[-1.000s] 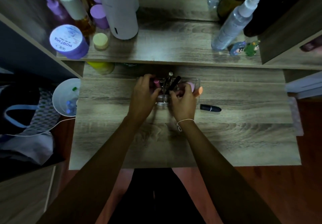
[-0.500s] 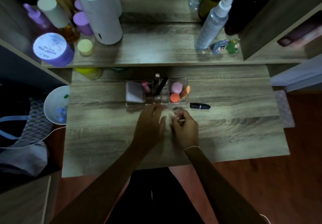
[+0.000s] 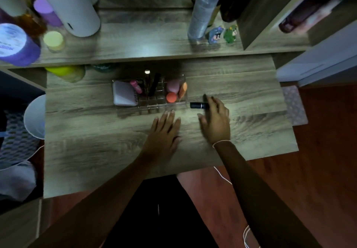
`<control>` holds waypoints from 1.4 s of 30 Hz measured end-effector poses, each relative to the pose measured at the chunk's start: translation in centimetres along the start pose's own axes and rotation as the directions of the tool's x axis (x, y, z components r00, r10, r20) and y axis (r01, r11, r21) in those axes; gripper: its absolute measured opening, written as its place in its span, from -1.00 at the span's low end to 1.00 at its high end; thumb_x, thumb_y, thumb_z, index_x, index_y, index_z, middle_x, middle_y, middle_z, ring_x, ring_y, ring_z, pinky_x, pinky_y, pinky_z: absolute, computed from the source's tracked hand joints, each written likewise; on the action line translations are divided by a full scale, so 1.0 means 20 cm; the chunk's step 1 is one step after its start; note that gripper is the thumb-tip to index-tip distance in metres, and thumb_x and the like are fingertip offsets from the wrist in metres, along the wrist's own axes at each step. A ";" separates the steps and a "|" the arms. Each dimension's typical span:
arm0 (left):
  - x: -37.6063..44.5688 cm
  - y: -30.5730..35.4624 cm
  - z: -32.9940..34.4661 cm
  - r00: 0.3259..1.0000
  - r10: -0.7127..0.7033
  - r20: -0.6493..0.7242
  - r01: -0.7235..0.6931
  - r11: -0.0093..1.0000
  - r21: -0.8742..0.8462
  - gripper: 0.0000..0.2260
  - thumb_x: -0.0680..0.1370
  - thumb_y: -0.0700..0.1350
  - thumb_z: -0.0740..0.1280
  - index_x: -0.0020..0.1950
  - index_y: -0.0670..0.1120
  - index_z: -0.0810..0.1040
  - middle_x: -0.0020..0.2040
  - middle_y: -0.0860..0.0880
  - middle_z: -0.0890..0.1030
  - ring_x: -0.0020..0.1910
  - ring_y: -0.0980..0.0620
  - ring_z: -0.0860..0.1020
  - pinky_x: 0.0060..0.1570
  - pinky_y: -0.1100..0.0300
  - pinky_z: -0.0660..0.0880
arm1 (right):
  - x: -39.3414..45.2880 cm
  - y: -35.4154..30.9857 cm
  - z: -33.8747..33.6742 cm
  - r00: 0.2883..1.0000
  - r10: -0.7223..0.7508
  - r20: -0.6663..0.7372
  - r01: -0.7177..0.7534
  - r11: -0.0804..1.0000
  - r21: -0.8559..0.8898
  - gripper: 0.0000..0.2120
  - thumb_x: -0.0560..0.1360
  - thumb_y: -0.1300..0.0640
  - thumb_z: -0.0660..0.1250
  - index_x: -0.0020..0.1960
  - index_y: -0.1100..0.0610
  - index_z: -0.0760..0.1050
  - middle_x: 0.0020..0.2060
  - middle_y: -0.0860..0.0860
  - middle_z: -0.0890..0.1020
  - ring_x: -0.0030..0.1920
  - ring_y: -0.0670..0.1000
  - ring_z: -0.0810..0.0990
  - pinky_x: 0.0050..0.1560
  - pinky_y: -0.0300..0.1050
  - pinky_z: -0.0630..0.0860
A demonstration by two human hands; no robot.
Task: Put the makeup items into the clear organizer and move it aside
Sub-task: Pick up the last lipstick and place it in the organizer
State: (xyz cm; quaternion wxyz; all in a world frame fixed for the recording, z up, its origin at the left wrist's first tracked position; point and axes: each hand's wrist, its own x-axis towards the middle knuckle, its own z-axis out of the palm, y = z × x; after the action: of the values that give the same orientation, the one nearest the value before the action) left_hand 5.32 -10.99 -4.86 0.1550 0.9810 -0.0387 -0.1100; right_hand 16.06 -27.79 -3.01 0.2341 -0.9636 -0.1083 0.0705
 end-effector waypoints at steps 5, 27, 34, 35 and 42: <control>-0.01 -0.01 0.01 1.000 -0.019 0.006 0.018 1.000 0.021 -0.45 0.59 0.13 -0.01 0.52 -0.10 0.11 0.54 -0.20 0.13 0.52 -0.20 0.07 0.47 -0.16 0.04 | 0.02 0.01 0.04 1.000 -0.022 -0.010 0.022 1.000 -0.018 -0.58 0.49 0.07 0.34 0.33 0.06 0.42 0.31 0.15 0.45 0.24 0.20 0.40 0.20 0.13 0.44; -0.43 -0.40 -0.03 0.859 -0.479 -0.182 0.447 0.874 -0.191 -0.51 0.57 0.07 0.09 0.42 -0.17 0.29 0.46 -0.27 0.30 0.43 -0.26 0.28 0.37 -0.23 0.24 | 0.01 -0.67 0.12 0.978 -0.208 0.012 0.178 0.865 0.469 -0.79 0.47 0.10 0.40 0.10 0.06 0.53 -0.02 0.05 0.67 -0.04 -0.04 0.62 -0.04 -0.18 0.56; -0.44 -0.42 -0.04 0.867 -0.475 -0.151 0.441 0.873 -0.210 -0.48 0.57 0.09 0.05 0.43 -0.18 0.30 0.48 -0.27 0.27 0.46 -0.25 0.24 0.41 -0.20 0.18 | 0.03 -0.74 0.19 0.963 -0.260 0.070 0.215 0.899 0.381 -0.81 0.46 0.15 0.38 0.07 0.11 0.53 -0.04 0.06 0.67 -0.09 -0.03 0.61 -0.05 -0.02 0.58; -0.44 -0.42 -0.04 0.867 -0.477 -0.146 0.442 0.870 -0.216 -0.47 0.57 0.09 0.04 0.44 -0.18 0.29 0.48 -0.26 0.26 0.47 -0.24 0.23 0.41 -0.21 0.18 | 0.03 -0.74 0.20 0.961 -0.262 0.091 0.211 0.903 0.374 -0.81 0.46 0.16 0.38 0.07 0.10 0.53 -0.04 0.06 0.67 -0.10 -0.04 0.61 -0.04 0.00 0.58; -0.45 -0.40 -0.05 0.874 -0.464 -0.143 0.435 0.880 -0.193 -0.48 0.58 0.07 0.05 0.45 -0.19 0.28 0.49 -0.26 0.26 0.48 -0.23 0.21 0.42 -0.19 0.17 | 0.04 -0.76 0.23 0.948 -0.290 0.132 0.245 0.929 0.279 -0.76 0.43 0.18 0.38 0.10 0.13 0.52 -0.02 0.12 0.66 0.01 0.11 0.61 -0.03 0.01 0.56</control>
State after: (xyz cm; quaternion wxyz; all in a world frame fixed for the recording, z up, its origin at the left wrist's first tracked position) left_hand -2.87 -2.03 -4.64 0.2036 0.9538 0.2140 -0.0541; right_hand 13.39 -12.48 -0.01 0.3551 -0.8912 -0.2486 0.1335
